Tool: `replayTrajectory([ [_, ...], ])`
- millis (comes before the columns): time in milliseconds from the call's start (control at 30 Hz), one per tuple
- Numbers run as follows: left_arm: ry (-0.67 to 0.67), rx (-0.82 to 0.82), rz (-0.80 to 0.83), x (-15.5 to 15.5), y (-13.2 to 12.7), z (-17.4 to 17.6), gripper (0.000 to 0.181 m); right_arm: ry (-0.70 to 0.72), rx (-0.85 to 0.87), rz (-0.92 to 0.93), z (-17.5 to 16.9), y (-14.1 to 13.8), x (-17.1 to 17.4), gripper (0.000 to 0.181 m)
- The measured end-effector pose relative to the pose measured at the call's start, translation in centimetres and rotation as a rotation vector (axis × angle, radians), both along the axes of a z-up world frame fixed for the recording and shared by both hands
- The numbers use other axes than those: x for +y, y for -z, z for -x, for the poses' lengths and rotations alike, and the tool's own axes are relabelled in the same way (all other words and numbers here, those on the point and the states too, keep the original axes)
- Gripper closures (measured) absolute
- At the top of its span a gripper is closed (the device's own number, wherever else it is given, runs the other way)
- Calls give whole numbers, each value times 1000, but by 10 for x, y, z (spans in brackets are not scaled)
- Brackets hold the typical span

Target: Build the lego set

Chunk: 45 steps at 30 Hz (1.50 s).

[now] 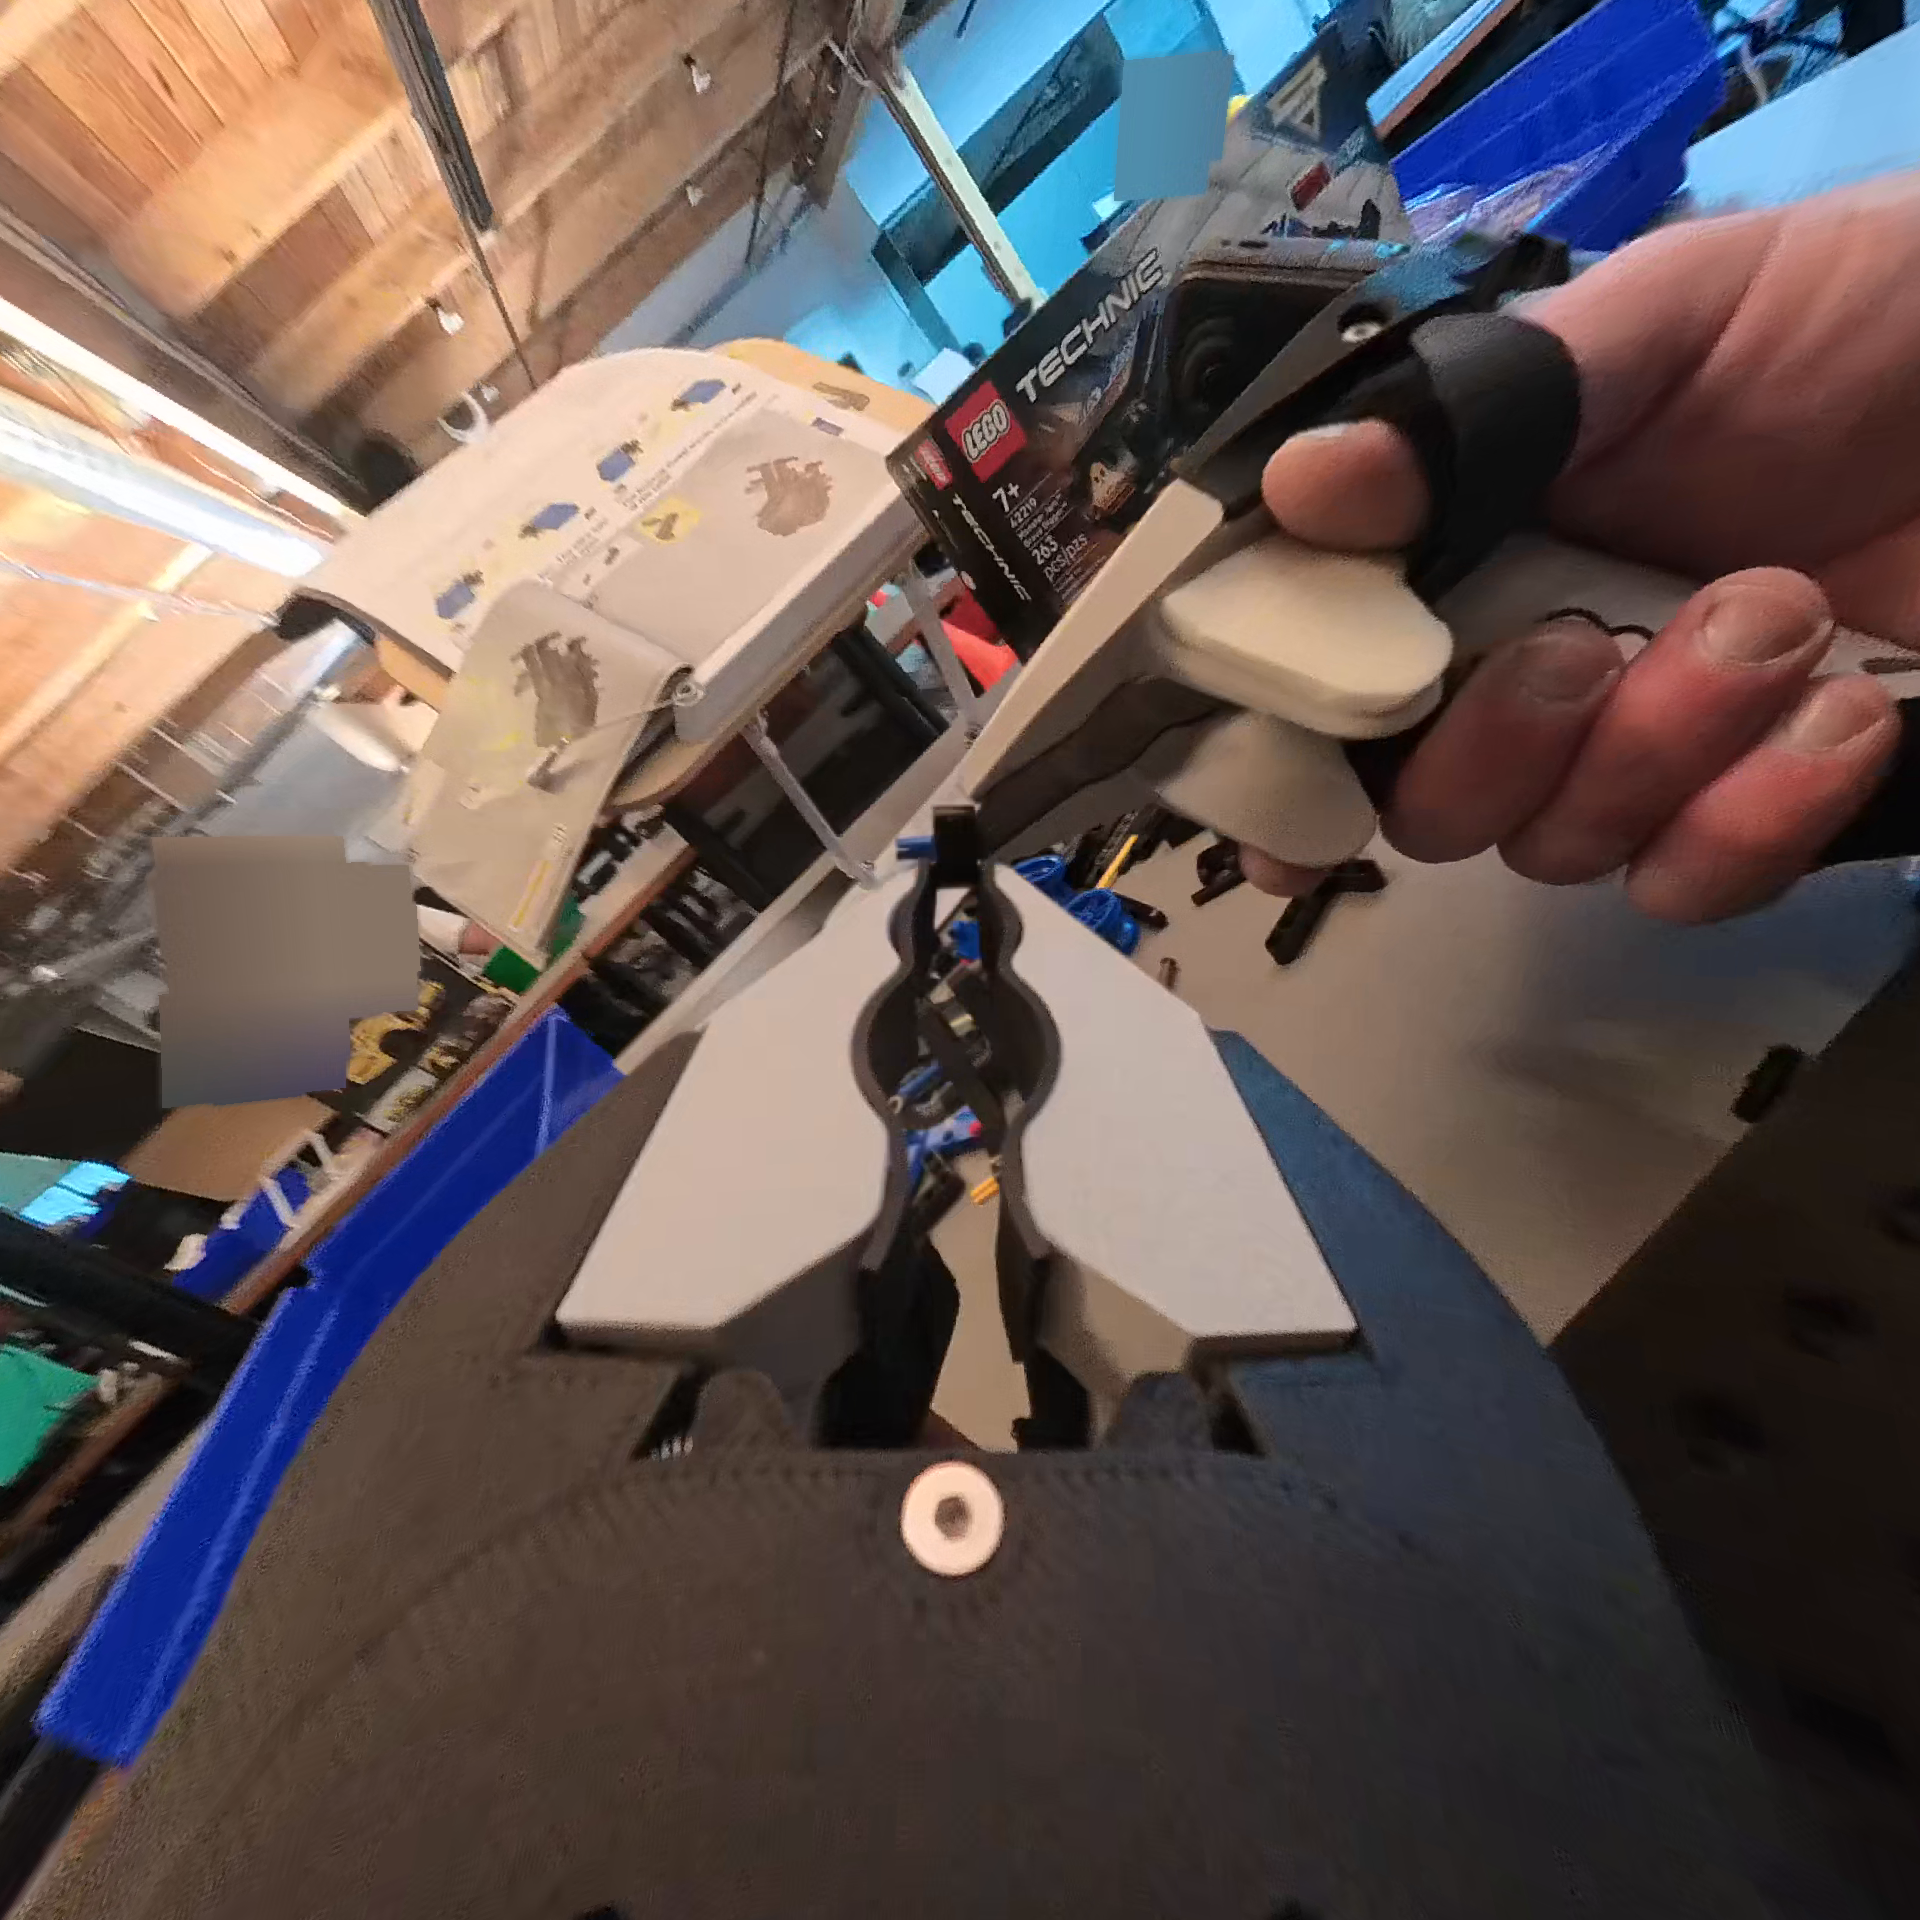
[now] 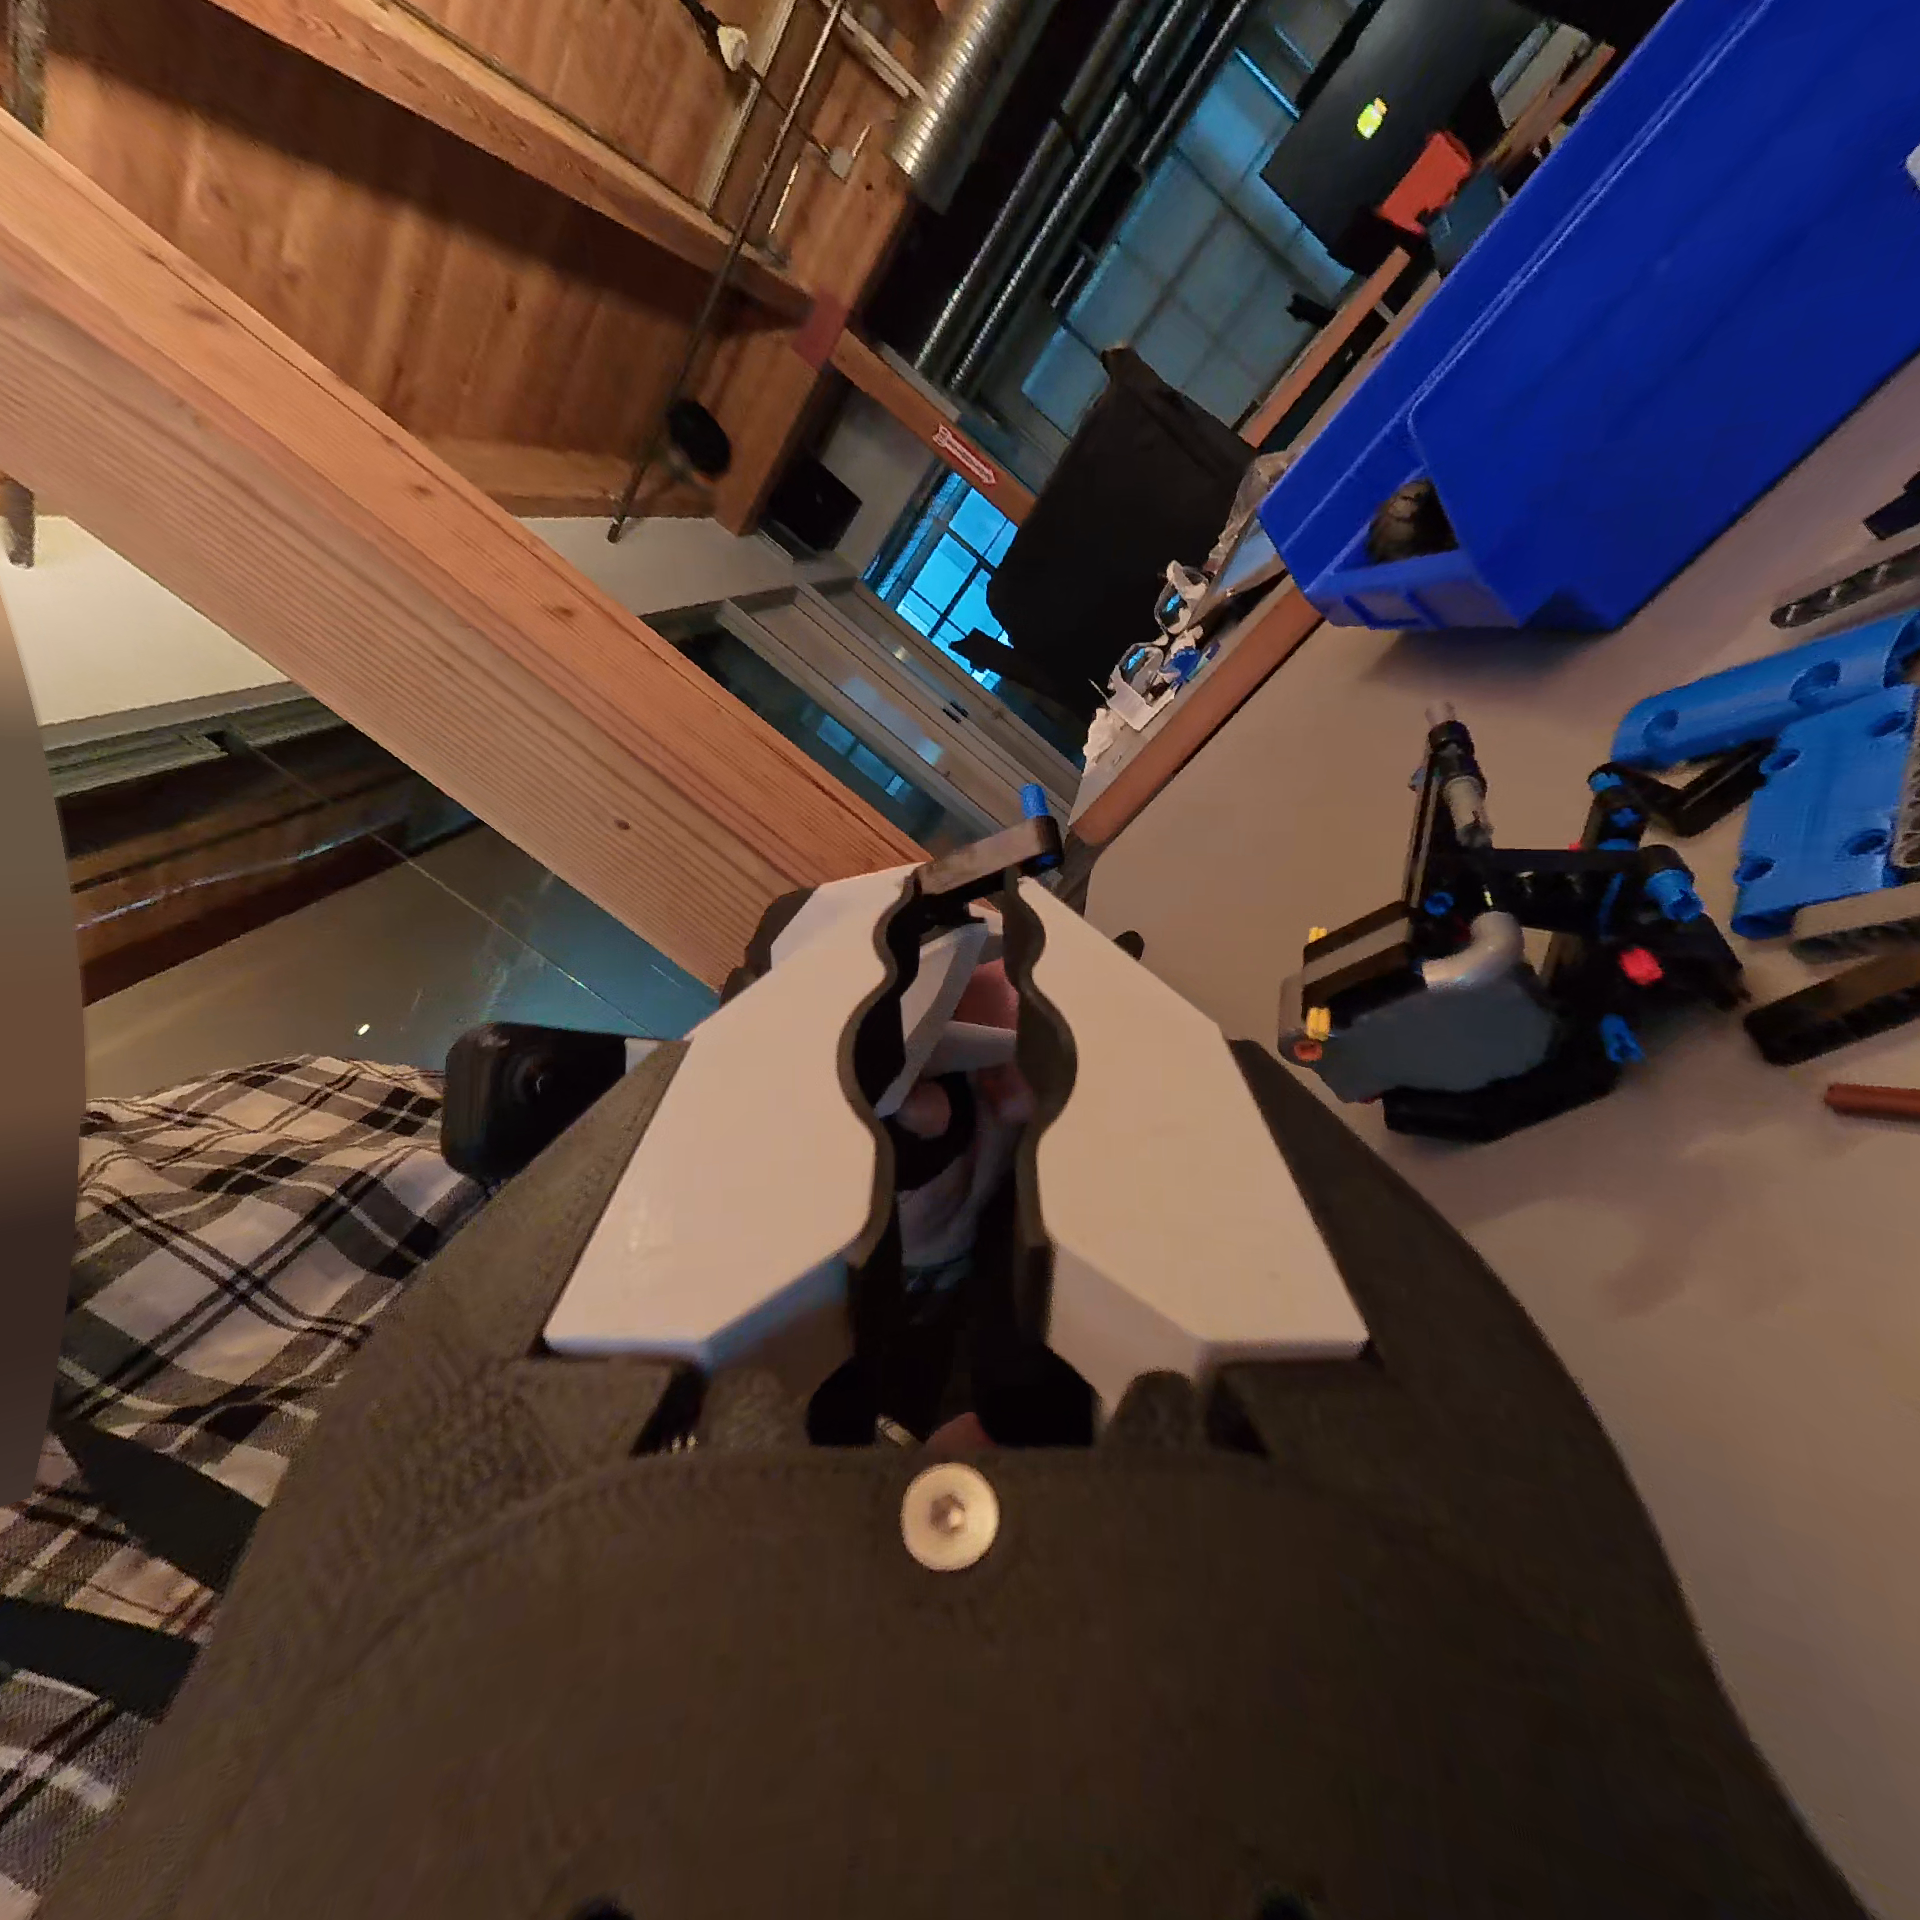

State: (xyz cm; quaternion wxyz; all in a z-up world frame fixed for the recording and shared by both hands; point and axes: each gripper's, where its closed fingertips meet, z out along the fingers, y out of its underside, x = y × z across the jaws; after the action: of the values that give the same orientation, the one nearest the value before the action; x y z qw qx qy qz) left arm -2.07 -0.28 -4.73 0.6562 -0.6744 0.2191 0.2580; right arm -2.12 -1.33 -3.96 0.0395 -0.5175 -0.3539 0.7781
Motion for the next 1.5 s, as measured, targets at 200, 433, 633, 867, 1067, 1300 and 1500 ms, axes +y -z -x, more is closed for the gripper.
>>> replayTrajectory([
  [200, -51, 146, -75, -4, -13, -1, 175, 12, 44, 13, -2, -6, 2, 167],
  [433, -24, 183, -126, -7, -24, -7, 175, -47, 139, 52, -10, -24, -6, 162],
  [633, 17, 186, -161, -10, -29, -13, 175, -56, 164, 52, -13, -28, -7, 166],
  [867, 123, 51, -208, -17, -38, -17, 175, -64, 191, 17, -15, -33, -14, 170],
  [1067, 147, 32, -191, -15, -34, -19, 174, -37, 211, 13, -16, -37, -10, 180],
  [1300, 133, 54, -133, -7, -22, -20, 181, -13, 169, -9, -11, -28, -5, 179],
  [1500, 146, 51, -92, -3, -15, -19, 181, 19, 98, -104, -8, -14, -1, 179],
])
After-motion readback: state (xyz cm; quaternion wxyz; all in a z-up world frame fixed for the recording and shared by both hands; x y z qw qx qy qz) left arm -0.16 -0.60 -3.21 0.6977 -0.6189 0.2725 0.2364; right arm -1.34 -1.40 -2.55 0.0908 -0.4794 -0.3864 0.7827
